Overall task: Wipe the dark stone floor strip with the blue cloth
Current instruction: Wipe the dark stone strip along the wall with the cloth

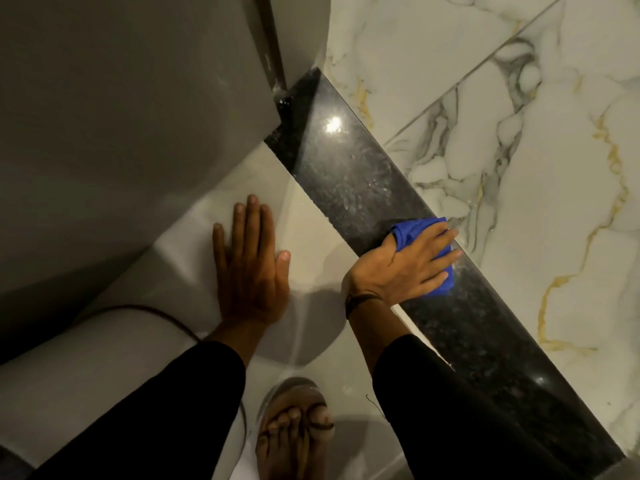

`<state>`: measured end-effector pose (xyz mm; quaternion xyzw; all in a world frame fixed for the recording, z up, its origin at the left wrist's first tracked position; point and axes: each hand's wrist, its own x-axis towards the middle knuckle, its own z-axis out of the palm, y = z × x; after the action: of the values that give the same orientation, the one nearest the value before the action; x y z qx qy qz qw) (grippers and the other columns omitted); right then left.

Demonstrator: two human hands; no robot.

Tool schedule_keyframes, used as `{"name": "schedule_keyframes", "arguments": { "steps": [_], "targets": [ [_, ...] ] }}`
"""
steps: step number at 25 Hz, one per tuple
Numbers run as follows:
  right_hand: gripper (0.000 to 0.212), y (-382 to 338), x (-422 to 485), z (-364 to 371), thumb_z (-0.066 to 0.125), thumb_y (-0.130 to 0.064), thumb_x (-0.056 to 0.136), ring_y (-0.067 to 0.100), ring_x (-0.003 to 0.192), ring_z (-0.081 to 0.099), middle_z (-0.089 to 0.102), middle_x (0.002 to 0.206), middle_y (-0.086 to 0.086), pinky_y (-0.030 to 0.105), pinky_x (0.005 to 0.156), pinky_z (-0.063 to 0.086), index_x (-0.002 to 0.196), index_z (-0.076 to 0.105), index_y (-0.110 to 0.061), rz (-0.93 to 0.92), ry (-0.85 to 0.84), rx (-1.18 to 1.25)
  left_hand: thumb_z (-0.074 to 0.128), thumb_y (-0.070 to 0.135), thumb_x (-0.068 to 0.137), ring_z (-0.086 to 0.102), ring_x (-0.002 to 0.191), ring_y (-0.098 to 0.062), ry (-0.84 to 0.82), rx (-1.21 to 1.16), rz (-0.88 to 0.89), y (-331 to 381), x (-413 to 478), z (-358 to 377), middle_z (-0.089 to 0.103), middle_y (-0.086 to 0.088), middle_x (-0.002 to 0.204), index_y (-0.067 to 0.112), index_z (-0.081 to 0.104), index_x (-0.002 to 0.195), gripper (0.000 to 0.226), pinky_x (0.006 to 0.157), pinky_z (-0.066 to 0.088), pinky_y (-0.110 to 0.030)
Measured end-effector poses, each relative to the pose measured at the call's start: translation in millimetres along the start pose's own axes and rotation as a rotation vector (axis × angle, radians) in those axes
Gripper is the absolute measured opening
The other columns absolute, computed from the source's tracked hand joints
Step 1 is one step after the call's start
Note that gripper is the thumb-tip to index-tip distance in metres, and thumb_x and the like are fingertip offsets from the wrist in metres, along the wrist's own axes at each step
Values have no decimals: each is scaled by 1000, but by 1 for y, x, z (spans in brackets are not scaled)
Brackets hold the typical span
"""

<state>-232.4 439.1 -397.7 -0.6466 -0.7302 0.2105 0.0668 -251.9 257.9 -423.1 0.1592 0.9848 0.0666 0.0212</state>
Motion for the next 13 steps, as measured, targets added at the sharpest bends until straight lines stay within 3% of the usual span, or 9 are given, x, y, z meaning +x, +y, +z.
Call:
{"name": "schedule_keyframes", "arguments": {
  "steps": [4,8,13],
  "targets": [
    [79,-39,-4,15,52,-33,101,33,163,1,8,177,6,55,132,4,166,10,-15,-34,-12,-104,19,44,110,15,172,-30,-18,-7,9,0,0,-2,17,-13,185,9,18,175,74,136,13,-62],
    [81,-70,-12,28,45,-40,98,34,163,3,7,177,7,57,131,9,166,7,-15,-150,-40,-167,17,46,111,17,172,-31,-24,-18,13,-1,0,-2,17,-12,185,10,19,175,73,135,15,-62],
    [84,-127,-15,49,49,-36,98,34,163,-3,2,177,8,57,132,3,166,5,-15,-312,-148,-129,20,48,112,16,172,-29,-42,-31,6,0,1,-2,18,-10,185,14,23,175,72,136,14,-62]
  ]
}}
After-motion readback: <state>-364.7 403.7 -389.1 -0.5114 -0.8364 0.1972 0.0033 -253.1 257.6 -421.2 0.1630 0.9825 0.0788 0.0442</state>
